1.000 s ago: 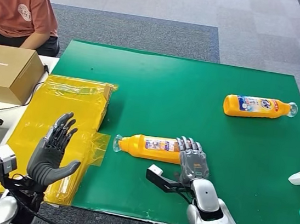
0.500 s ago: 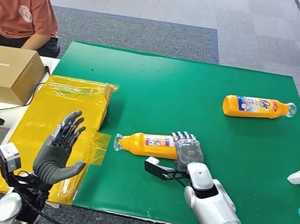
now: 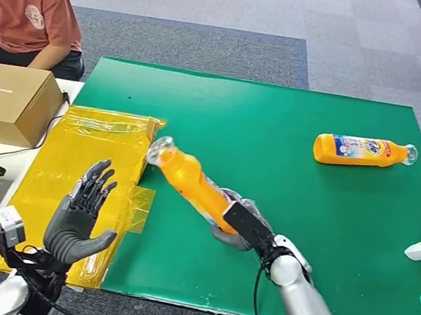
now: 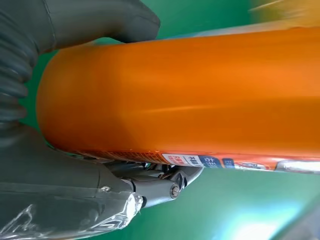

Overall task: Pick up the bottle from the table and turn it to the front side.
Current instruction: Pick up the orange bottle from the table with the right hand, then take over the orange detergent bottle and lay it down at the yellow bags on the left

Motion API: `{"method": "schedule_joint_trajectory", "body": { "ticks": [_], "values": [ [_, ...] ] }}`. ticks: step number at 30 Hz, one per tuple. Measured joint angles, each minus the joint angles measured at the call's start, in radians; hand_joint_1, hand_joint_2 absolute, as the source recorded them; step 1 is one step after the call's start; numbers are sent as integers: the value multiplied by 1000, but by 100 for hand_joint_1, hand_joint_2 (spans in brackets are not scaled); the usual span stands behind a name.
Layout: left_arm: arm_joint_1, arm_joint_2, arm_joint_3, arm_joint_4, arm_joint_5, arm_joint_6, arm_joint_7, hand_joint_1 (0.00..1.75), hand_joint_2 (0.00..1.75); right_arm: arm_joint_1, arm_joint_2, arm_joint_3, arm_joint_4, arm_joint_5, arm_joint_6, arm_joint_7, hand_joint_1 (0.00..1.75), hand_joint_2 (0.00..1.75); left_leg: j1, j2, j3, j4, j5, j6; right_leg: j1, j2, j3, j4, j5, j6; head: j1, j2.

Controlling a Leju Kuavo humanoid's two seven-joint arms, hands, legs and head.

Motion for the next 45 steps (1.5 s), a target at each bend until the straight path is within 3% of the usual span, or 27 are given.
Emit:
{"method": "schedule_joint_trajectory", "body": {
  "ticks": [4,8,11,16,24,33,45],
  "values": [
    [7,11,1,0,7,17,-26,0,175,100,1,-83,-204,-334,83,-95,175,175,0,-1,-2,0,-1,0,0,0,-1,0,-1,1,0,0],
    [8,19,1,0,6,30,-31,0,175,174,2,-100,-363,-420,72,-132,175,175,0,0,-2,0,-2,0,0,0,-2,0,-1,1,0,0],
    [7,20,-1,0,9,33,-29,0,175,215,5,-92,-443,-369,18,-163,175,175,0,0,-2,0,-2,0,0,0,-2,0,-1,1,0,0],
    [-11,20,-12,0,31,22,-5,0,175,263,16,-32,-520,-173,-125,-205,175,175,0,0,-2,0,-1,0,0,0,-2,0,-1,1,0,0],
    [-85,35,-85,6,97,-78,66,0,175,267,20,153,-517,152,-315,-193,175,175,0,0,-2,0,-1,0,0,0,-2,0,-2,1,0,0],
    [-208,91,-198,75,10,-79,121,0,175,186,20,268,-387,262,-370,-153,175,175,0,0,-2,0,0,0,0,0,-2,0,-1,0,0,0],
    [-330,176,-319,182,-68,-86,152,0,175,100,20,337,-273,270,-344,-113,175,175,0,0,-2,0,-1,-1,0,1,-2,0,-1,0,0,0]
  ]
}}
